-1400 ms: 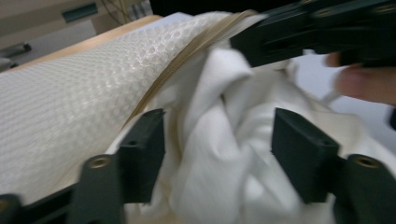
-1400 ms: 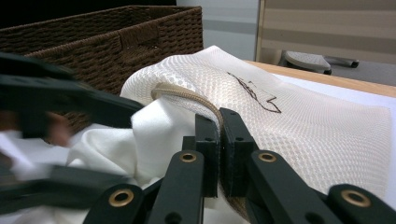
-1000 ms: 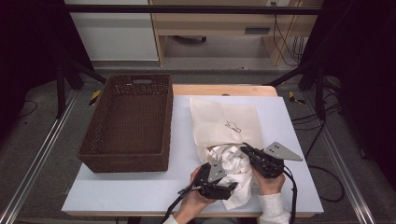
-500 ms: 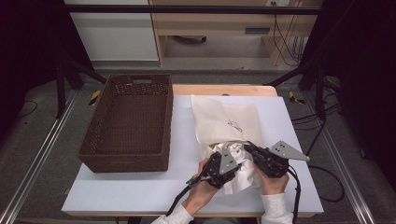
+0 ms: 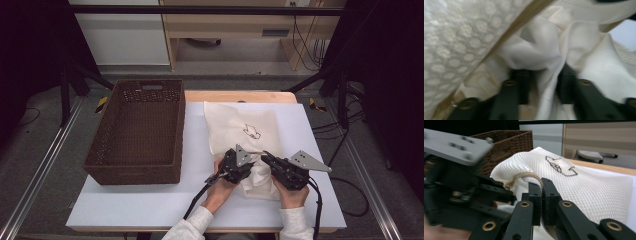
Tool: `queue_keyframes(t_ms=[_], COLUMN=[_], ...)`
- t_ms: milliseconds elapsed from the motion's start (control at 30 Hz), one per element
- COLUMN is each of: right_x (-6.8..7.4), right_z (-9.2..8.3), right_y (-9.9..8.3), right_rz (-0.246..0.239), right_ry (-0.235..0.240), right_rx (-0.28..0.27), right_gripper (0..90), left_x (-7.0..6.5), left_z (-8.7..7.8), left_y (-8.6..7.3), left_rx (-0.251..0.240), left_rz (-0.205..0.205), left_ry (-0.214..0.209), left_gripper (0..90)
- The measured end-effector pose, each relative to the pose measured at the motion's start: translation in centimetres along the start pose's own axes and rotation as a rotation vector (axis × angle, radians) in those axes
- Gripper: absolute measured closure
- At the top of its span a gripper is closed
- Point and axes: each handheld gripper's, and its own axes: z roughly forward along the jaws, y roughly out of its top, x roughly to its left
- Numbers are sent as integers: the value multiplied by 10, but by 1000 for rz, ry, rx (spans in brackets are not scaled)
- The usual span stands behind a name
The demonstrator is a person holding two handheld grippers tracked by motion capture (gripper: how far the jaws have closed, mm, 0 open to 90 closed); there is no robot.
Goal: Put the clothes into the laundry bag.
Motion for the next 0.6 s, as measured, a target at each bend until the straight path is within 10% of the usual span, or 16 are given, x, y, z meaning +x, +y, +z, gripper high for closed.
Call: queue_keyframes(t_ms=[133,233,400,600], right_x=[1,0,0,1], right_z=[2,2,2,5], right_y=[-2,-2,-3,-4], right_rz=[-10,-8,-12,-18], right_ry=[-10,-13,-15,-11], right_rx=[7,11,11,20], right_gripper=[868,868,868,868], left_x=[-5,-4,18,29], left_z=[-22,-40,-87,-80], left_y=[-4,-9,-28,-44], left_rx=[-17,-46,-96,-22], left_rz=[11,30,8,-8], left_ry=[-30,-31,18,29], left_gripper=[359,316,415,517])
